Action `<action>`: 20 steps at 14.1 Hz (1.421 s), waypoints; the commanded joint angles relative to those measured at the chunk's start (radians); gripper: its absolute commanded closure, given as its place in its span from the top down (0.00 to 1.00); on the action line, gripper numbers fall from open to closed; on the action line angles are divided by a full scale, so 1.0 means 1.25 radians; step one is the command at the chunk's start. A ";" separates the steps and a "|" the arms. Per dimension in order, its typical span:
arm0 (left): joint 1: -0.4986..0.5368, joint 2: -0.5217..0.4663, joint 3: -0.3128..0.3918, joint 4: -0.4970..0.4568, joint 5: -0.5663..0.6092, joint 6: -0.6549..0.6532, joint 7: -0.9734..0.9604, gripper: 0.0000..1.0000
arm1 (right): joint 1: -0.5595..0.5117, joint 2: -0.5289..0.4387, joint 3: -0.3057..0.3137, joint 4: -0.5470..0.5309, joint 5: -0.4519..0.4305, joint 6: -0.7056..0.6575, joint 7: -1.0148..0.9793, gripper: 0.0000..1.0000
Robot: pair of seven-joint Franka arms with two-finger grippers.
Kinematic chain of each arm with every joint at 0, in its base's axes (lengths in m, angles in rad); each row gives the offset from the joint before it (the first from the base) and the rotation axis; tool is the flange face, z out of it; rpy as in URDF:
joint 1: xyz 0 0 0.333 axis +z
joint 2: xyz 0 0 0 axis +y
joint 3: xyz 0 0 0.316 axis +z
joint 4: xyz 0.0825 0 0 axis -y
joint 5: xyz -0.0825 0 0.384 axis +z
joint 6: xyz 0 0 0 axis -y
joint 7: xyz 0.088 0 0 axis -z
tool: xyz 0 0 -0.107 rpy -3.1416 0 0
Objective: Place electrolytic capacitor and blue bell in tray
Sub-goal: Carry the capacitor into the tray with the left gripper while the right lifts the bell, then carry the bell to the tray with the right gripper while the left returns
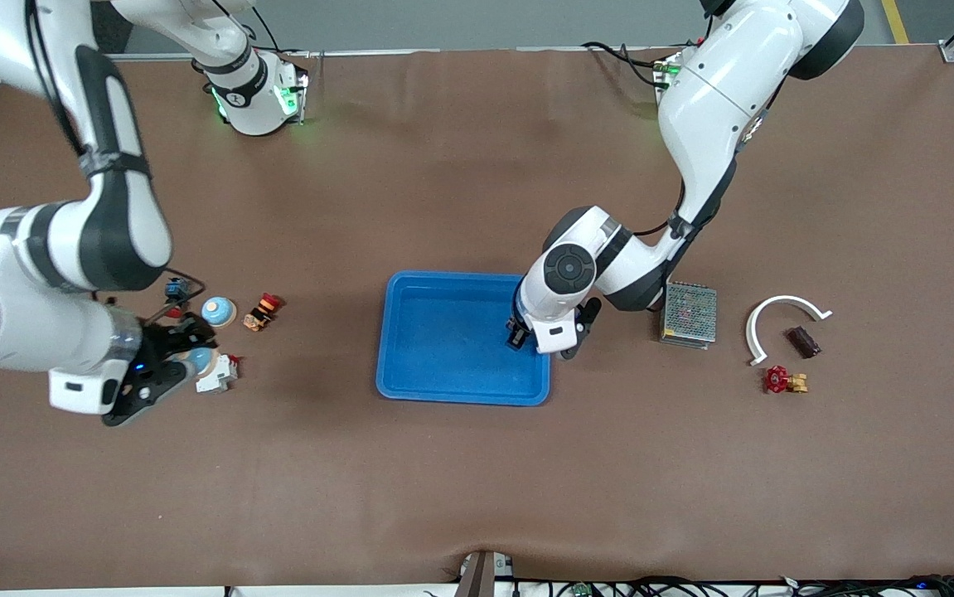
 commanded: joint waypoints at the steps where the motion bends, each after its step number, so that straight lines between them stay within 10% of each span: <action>1: 0.002 -0.017 0.009 0.075 0.021 -0.070 0.018 1.00 | 0.081 -0.037 -0.006 -0.026 0.007 -0.022 0.182 0.36; 10: 0.212 -0.168 0.019 0.100 0.053 -0.303 0.503 1.00 | 0.325 -0.037 -0.007 -0.163 0.007 0.177 0.601 0.36; 20: 0.519 -0.199 0.017 0.063 0.079 -0.355 1.031 1.00 | 0.405 0.049 -0.006 -0.236 0.008 0.373 0.671 0.36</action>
